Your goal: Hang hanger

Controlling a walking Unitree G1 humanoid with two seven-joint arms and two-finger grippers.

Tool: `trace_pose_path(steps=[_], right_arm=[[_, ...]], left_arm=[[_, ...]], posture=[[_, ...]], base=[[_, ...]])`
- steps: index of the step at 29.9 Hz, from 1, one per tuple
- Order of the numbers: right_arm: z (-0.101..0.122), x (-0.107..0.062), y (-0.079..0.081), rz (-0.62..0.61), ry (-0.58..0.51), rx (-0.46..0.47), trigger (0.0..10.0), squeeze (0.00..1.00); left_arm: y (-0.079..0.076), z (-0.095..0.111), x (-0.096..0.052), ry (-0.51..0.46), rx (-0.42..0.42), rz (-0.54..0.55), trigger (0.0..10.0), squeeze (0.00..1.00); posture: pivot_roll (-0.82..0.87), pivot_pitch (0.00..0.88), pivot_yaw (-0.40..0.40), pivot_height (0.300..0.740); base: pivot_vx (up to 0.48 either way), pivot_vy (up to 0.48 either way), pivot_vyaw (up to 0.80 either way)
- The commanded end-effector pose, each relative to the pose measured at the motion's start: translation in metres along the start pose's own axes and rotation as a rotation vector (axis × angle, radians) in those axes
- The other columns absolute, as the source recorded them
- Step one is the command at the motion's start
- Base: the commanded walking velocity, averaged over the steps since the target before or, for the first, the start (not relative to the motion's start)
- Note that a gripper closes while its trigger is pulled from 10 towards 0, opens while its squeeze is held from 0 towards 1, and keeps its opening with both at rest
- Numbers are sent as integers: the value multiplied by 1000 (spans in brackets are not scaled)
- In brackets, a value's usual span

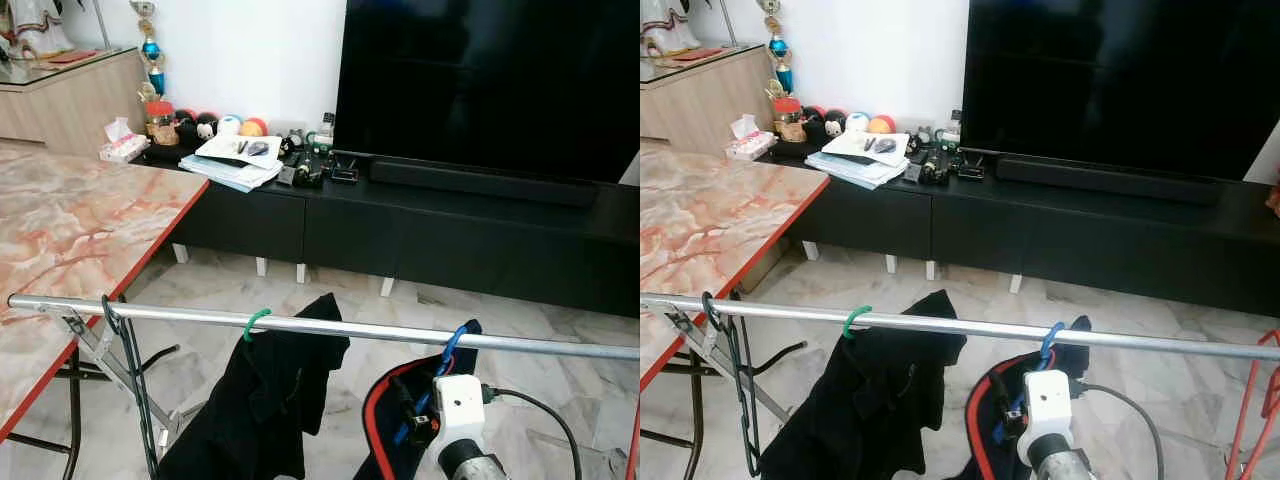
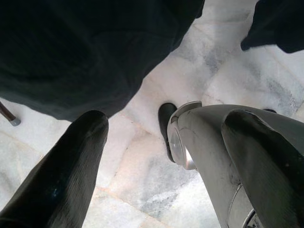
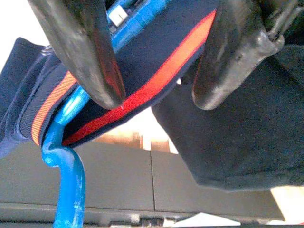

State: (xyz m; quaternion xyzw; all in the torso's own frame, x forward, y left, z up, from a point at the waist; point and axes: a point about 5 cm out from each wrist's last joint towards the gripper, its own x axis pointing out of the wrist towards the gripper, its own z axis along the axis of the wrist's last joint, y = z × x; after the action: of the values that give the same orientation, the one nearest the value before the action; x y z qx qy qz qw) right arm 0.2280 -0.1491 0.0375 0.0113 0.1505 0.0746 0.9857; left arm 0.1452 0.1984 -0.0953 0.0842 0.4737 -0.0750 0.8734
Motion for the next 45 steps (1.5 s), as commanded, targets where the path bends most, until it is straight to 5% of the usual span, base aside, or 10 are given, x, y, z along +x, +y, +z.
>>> trace_pose_path(steps=[1,30,45], right_arm=[[3,-5,-6,-49,-18,-5,10000,0],[17,-22,-28,-321,-142,-5,10000,0],[2,-19,-44,-432,-26,-33,10000,0]], left_arm=[[-5,-13,-2,62,16,-27,10000,0],[-4,-12,-2,62,25,-22,10000,0],[-3,-11,-2,62,24,-24,10000,0]], posture=[[163,0,-32,740],[160,0,-33,740],[163,0,-32,740]], base=[[0,0,0],[0,0,0],[0,0,0]])
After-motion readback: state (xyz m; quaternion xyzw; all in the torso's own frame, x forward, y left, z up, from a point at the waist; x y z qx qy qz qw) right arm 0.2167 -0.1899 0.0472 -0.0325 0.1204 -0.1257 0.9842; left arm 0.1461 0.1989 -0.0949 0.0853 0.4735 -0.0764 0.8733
